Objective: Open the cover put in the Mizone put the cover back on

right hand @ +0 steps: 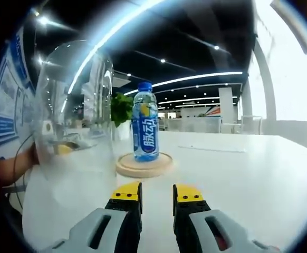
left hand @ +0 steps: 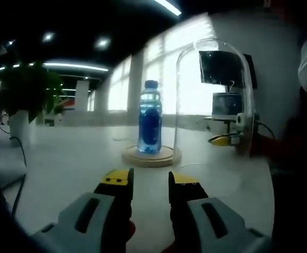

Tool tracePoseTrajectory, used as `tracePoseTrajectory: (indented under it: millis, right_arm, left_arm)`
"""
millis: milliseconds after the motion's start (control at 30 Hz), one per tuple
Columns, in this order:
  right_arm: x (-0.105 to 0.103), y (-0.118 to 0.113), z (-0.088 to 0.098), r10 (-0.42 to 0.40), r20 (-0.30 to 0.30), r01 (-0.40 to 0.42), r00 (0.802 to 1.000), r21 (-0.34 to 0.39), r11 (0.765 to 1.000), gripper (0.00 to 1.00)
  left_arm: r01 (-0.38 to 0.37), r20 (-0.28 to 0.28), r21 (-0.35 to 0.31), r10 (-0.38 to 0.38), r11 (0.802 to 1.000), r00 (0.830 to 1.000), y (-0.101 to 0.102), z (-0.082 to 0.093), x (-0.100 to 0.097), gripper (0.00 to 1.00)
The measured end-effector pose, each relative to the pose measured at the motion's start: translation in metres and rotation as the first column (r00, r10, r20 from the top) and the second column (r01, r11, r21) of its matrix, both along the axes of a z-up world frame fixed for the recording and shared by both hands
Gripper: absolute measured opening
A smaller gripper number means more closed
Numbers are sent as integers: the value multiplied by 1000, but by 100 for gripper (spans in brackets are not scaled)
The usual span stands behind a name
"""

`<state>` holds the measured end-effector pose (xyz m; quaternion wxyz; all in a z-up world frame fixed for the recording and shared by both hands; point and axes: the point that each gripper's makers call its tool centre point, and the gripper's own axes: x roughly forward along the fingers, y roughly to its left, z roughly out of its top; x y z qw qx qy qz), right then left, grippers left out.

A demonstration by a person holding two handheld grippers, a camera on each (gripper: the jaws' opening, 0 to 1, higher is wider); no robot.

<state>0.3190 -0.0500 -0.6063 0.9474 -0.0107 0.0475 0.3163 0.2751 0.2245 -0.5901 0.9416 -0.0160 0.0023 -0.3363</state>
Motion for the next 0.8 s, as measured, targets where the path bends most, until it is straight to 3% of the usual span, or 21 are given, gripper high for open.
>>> tracePoseTrajectory:
  millis: [600, 800]
  right_arm:
    - [0, 1, 0, 5, 1, -5, 1000, 0, 1000, 16]
    - [-3, 3, 3, 18, 12, -18, 1000, 4, 1000, 16]
  left_arm:
    - [34, -1, -41, -34, 999, 999, -2, 5, -4, 22]
    - [79, 12, -88, -79, 993, 997, -4, 13, -10, 22]
